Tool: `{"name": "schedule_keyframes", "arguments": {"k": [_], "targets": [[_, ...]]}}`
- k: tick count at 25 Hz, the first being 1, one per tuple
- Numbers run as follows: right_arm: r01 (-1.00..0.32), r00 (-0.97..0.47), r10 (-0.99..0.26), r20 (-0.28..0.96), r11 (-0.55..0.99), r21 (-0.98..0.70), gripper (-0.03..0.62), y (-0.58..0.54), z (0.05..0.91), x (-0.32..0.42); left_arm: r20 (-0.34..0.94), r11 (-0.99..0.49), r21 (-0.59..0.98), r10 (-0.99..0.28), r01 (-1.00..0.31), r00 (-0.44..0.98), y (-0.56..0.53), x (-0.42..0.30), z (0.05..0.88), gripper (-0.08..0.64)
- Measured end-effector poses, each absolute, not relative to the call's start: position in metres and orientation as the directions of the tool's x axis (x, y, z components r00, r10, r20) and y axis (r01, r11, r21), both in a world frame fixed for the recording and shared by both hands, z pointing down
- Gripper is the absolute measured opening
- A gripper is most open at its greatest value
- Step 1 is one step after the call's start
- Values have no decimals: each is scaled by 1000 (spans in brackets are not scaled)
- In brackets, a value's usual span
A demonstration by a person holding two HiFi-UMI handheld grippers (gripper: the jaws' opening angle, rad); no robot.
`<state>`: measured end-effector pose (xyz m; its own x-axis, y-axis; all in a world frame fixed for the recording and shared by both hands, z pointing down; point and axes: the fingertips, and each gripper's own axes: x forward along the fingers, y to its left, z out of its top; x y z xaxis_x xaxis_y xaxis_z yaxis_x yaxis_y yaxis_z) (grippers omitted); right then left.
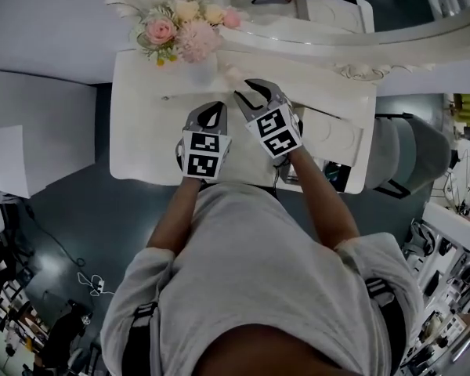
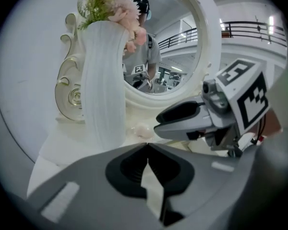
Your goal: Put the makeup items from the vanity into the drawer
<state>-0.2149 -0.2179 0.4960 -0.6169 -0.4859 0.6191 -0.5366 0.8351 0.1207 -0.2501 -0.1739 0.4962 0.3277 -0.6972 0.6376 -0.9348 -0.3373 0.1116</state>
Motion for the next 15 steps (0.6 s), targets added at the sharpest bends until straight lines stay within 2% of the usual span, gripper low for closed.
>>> {"name": "schedule_keyframes", "arguments": {"k": [5,7,9,15], "targets": [[-509,-565,-485,668,842,181,204,-240,518,-230,648,-340,117,-686,-933,331,-181,-265,501,3],[-500,-537,-483,692,843,199,213,-246,530,-232,649,-351,124,-679,-928,344,-183,-265,503,3],[-497,-530,-489,693,841,213,211,-251,535,-235,647,-363,128,-674,-923,355,-186,-263,502,3],[-530,-556,-513,654,825,197,153,-255,528,-233,647,-392,119,-666,-912,371,-193,-255,501,3]]}}
